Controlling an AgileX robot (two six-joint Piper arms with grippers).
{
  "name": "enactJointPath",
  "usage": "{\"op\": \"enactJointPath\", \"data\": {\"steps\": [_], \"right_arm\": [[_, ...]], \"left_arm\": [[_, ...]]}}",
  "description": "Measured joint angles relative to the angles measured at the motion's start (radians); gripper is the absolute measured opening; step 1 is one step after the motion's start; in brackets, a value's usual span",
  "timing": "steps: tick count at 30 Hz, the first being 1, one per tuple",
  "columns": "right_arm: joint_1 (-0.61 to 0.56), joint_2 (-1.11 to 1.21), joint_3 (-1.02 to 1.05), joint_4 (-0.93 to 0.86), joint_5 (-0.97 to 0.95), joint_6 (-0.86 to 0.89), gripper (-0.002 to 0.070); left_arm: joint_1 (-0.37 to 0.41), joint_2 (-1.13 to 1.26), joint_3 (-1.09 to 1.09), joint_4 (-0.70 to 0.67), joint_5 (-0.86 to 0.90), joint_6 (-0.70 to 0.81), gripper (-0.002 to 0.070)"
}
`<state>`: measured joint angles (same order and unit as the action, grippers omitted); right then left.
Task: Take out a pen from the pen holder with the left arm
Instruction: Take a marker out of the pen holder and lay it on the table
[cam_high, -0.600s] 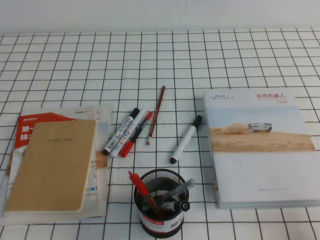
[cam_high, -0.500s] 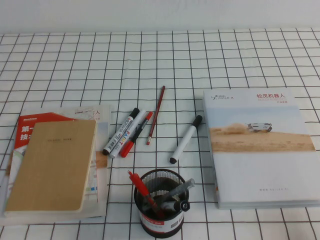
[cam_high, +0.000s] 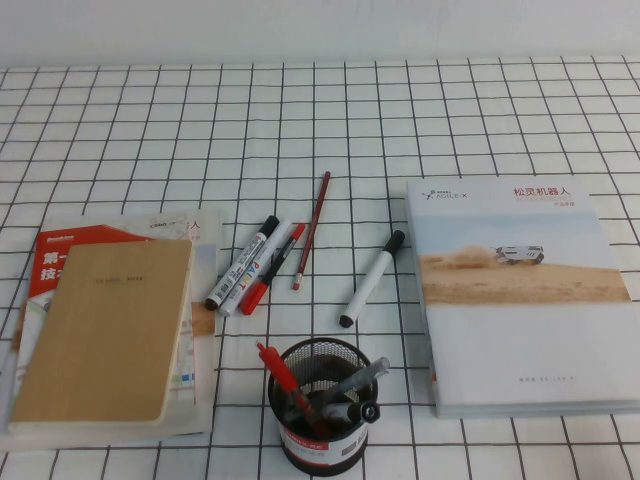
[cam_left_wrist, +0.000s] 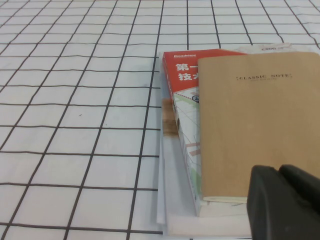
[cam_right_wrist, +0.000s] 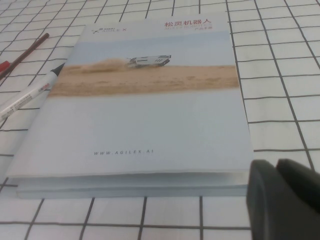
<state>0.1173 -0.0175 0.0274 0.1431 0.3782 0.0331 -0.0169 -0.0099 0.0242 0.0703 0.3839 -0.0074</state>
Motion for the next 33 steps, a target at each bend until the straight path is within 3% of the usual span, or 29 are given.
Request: {"op": "enactJointPath", "data": {"steps": [19,25,33], "right_arm": [[0.000,0.000,0.000,0.000,0.000,0.000,-0.0015],[0.000,0.000,0.000,0.000,0.000,0.000,-0.0015],[0.000,0.000,0.000,0.000,0.000,0.000,-0.0015]], "left_arm": [[0.000,0.000,0.000,0.001,0.000,0.000,-0.0004],[0.000,0.000,0.000,0.094,0.000,0.000,-0.0004],[0.000,0.000,0.000,0.114,0.000,0.000,-0.0004]]}}
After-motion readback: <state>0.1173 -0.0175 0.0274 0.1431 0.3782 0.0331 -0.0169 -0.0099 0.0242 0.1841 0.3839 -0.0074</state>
